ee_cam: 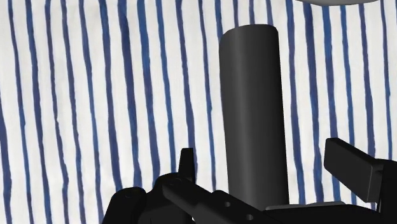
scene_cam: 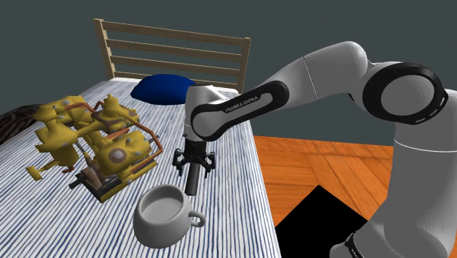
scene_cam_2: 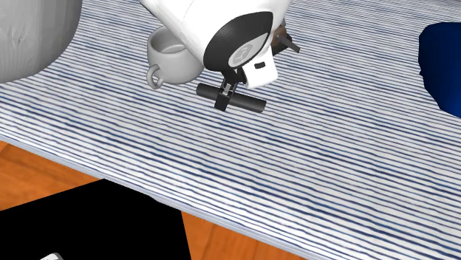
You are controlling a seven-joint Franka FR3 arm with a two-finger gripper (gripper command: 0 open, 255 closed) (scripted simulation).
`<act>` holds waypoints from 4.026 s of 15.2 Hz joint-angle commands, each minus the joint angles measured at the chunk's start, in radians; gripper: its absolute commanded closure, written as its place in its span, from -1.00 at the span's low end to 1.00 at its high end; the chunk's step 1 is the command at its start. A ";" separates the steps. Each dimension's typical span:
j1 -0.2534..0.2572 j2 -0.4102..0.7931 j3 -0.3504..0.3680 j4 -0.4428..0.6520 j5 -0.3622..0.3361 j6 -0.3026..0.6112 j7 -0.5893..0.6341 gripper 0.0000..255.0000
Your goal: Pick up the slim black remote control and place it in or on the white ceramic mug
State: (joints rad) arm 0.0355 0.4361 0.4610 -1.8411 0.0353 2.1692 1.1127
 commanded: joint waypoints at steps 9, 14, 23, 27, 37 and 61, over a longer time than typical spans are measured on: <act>0.001 0.004 -0.001 0.003 -0.002 0.001 0.000 1.00; -0.002 0.005 -0.002 0.007 -0.002 -0.003 -0.004 1.00; -0.010 -0.054 0.012 0.037 0.020 -0.087 0.002 1.00; -0.014 -0.078 0.017 0.060 0.029 -0.132 0.003 1.00; -0.022 -0.126 0.025 0.135 0.046 -0.250 0.011 1.00; 0.137 -0.214 0.136 0.111 0.075 -0.256 0.276 1.00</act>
State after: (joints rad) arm 0.1550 0.2151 0.5883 -1.7280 0.1153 1.8995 1.3629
